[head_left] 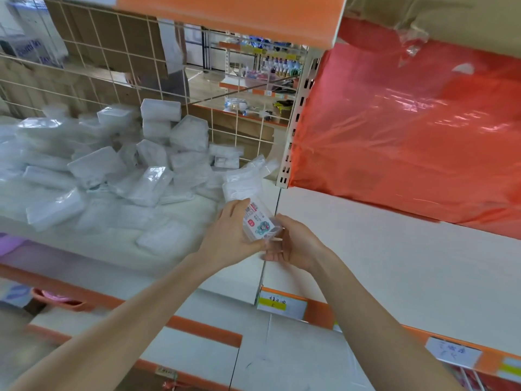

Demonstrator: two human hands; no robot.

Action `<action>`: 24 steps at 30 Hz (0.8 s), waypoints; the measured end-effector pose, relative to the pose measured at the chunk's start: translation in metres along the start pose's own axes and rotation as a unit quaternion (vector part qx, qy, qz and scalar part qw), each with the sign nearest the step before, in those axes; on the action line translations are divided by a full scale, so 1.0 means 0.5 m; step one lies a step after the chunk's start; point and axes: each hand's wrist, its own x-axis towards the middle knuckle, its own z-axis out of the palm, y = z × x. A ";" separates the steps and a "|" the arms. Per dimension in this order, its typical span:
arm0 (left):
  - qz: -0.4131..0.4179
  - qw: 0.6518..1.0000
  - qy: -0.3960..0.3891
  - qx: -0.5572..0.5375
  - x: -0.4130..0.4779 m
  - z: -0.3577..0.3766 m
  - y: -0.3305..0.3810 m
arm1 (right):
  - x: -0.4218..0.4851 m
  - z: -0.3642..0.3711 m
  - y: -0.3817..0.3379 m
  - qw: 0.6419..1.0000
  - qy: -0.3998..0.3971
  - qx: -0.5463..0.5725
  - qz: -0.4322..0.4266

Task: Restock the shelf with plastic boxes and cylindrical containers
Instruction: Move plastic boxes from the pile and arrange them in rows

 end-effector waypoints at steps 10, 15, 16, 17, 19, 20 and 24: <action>0.097 0.989 -0.111 0.020 -0.001 -0.068 -0.024 | 0.002 0.032 -0.025 0.984 0.063 -0.132 -0.101; 0.073 0.994 -0.076 -0.001 -0.014 -0.058 -0.029 | 0.007 0.053 -0.012 0.986 0.067 -0.104 -0.112; 0.074 0.994 -0.075 -0.002 -0.015 -0.058 -0.030 | 0.007 0.057 -0.010 0.986 0.068 -0.105 -0.112; 0.075 0.994 -0.076 -0.002 -0.016 -0.059 -0.032 | 0.008 0.059 -0.009 0.985 0.070 -0.108 -0.114; 0.070 0.994 -0.081 0.000 -0.018 -0.063 -0.037 | 0.009 0.061 -0.009 0.985 0.073 -0.106 -0.116; 0.065 0.995 -0.080 -0.001 -0.020 -0.066 -0.039 | 0.010 0.062 -0.010 0.985 0.075 -0.099 -0.116; 0.028 0.999 -0.037 -0.008 -0.027 -0.067 -0.035 | 0.008 0.074 -0.005 0.992 0.064 -0.008 -0.112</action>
